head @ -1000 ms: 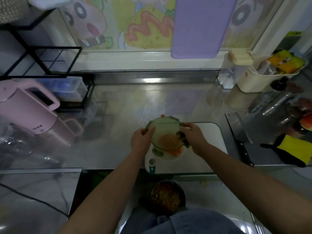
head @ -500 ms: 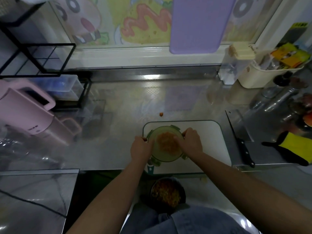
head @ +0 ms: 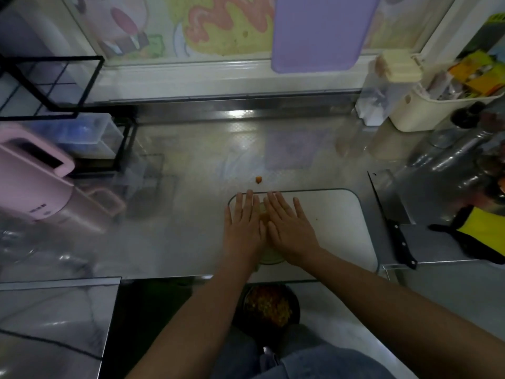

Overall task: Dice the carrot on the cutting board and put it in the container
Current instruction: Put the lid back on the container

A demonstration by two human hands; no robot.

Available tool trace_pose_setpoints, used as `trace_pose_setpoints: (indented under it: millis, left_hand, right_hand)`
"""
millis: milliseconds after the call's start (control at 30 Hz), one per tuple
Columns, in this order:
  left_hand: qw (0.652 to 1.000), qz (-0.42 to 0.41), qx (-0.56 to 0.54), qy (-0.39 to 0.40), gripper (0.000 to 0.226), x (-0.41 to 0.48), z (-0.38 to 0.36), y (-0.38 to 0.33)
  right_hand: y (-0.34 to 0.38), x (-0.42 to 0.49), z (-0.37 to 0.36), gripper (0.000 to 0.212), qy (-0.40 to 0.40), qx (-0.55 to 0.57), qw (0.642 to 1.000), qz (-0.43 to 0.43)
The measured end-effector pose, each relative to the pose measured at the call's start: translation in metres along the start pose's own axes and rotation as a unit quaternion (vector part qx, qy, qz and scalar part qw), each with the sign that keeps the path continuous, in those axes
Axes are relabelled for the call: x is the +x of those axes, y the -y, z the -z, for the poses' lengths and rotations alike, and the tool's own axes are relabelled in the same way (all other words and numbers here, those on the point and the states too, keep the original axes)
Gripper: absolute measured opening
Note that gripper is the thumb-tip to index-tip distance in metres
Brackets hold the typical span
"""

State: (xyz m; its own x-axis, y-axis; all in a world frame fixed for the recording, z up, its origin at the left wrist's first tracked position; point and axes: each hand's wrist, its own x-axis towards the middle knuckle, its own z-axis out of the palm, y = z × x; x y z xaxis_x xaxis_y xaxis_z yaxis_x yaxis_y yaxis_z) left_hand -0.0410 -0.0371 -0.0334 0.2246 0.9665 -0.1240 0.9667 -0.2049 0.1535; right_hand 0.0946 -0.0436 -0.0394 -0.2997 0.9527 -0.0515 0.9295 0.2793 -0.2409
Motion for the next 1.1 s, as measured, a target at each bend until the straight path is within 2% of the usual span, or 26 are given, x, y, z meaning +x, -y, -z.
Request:
trace_pose_setpoints:
  millis: [67, 267, 400, 500, 600, 667, 733, 800, 867, 1100]
  left_hand:
    - [1.0, -0.004, -0.002, -0.008, 0.055, 0.0, -0.007, -0.001]
    - [1.0, -0.002, -0.001, -0.012, 0.067, 0.002, -0.016, 0.0]
    - [1.0, 0.002, 0.006, 0.004, 0.069, 0.003, -0.015, 0.0]
    - [1.0, -0.008, -0.017, 0.007, 0.069, 0.003, -0.014, 0.004]
    - [0.997, 0.02, -0.07, -0.028, 0.072, -0.006, -0.011, 0.008]
    - [0.992, 0.065, -0.085, -0.065, 0.072, -0.015, -0.01, 0.007]
    - [0.988, 0.104, -0.091, -0.072, 0.072, -0.025, -0.014, 0.003]
    - [0.986, 0.118, -0.108, -0.054, 0.073, -0.031, -0.019, -0.001]
    - [0.984, 0.126, -0.108, -0.058, 0.072, -0.034, -0.022, -0.003]
    - [0.986, 0.133, -0.089, -0.056, 0.065, -0.032, -0.023, -0.004]
  right_hand:
    - [0.0, 0.0, -0.006, 0.059, -0.011, -0.026, 1.0, -0.003]
    - [-0.002, 0.001, -0.013, 0.058, -0.018, -0.029, 0.999, -0.006]
    - [-0.001, 0.003, -0.011, 0.06, 0.011, -0.031, 0.999, -0.005]
    - [-0.007, 0.005, -0.005, 0.069, 0.038, 0.052, 0.998, 0.009]
    - [-0.013, 0.008, 0.012, 0.062, 0.023, 0.163, 0.986, -0.003]
    - [-0.017, 0.015, 0.023, 0.059, 0.007, 0.114, 0.992, 0.047]
    - [-0.021, 0.022, 0.029, 0.063, 0.042, 0.036, 0.99, 0.131]
    - [-0.026, 0.025, 0.026, 0.068, 0.085, -0.02, 0.981, 0.173]
    - [-0.029, 0.024, 0.018, 0.066, 0.099, -0.043, 0.977, 0.182]
    - [-0.03, 0.023, 0.004, 0.062, 0.075, -0.076, 0.979, 0.172]
